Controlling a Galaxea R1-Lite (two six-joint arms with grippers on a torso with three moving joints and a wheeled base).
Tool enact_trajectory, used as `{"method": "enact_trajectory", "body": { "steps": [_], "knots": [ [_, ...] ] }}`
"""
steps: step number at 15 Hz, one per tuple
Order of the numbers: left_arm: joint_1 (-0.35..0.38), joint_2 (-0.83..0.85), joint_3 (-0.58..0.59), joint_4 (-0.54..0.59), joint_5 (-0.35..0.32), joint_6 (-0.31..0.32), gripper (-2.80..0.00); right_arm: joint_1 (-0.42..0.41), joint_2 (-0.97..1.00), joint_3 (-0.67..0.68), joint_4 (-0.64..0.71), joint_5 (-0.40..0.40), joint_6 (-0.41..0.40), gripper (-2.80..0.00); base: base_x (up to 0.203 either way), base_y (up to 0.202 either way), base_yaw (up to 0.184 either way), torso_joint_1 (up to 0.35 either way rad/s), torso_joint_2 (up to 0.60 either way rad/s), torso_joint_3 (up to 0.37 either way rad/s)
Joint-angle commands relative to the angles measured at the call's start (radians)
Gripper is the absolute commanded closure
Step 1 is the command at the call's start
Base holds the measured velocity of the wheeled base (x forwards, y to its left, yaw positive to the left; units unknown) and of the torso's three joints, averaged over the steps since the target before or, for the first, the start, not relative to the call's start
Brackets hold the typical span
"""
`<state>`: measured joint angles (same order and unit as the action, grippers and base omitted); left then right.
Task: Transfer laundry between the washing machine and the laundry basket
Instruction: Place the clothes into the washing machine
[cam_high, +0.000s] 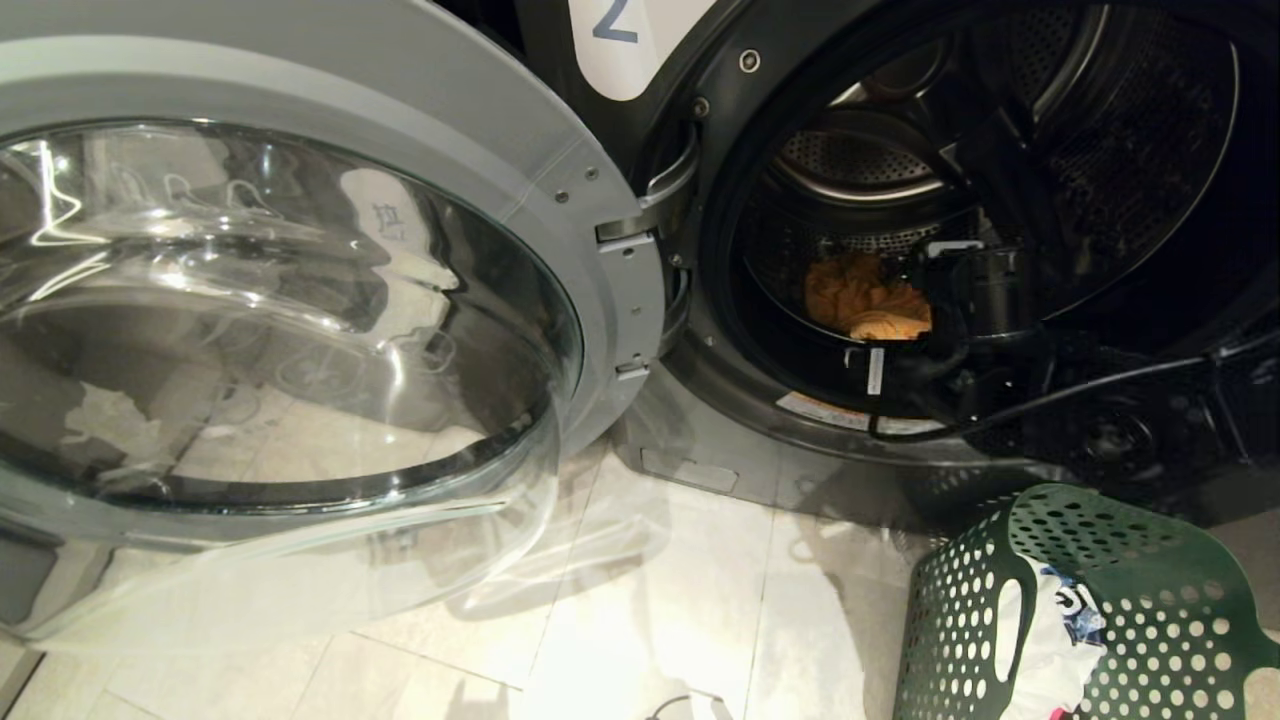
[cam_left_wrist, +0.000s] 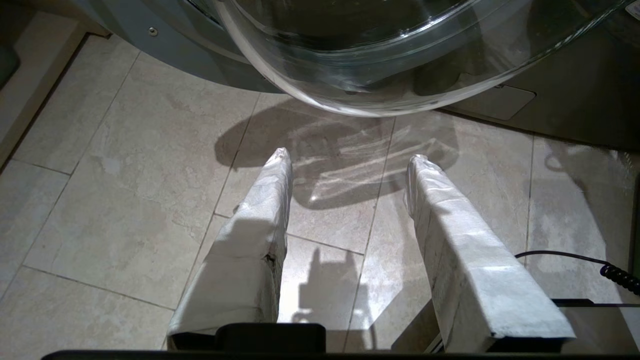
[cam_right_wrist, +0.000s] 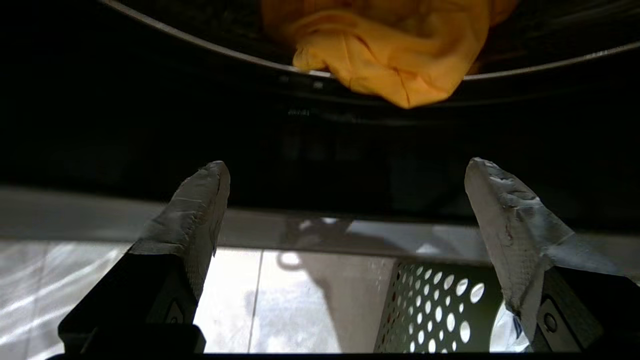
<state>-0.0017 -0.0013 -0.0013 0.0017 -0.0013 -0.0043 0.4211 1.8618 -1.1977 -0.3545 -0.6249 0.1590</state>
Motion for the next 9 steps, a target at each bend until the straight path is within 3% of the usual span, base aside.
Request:
{"method": "enact_trajectory", "body": {
  "steps": [1,7,9],
  "knots": [
    [0.000,0.001,0.000,0.000,0.000,0.000,0.00,-0.013,0.109,-0.118,0.046,-0.023,0.000,-2.80,0.000,0.000,0.000,0.000,0.00,0.000],
    [0.000,0.001,0.000,0.000,0.000,0.000,0.00,-0.122,0.219,-0.447,0.287,-0.060,-0.006,-2.80,0.000,0.000,0.000,0.000,0.00,0.000],
    [0.000,0.001,0.001,0.000,0.000,0.000,0.00,-0.149,0.259,-0.515,0.308,-0.065,-0.009,-2.80,0.000,0.000,0.000,0.000,0.00,0.000]
  ]
}}
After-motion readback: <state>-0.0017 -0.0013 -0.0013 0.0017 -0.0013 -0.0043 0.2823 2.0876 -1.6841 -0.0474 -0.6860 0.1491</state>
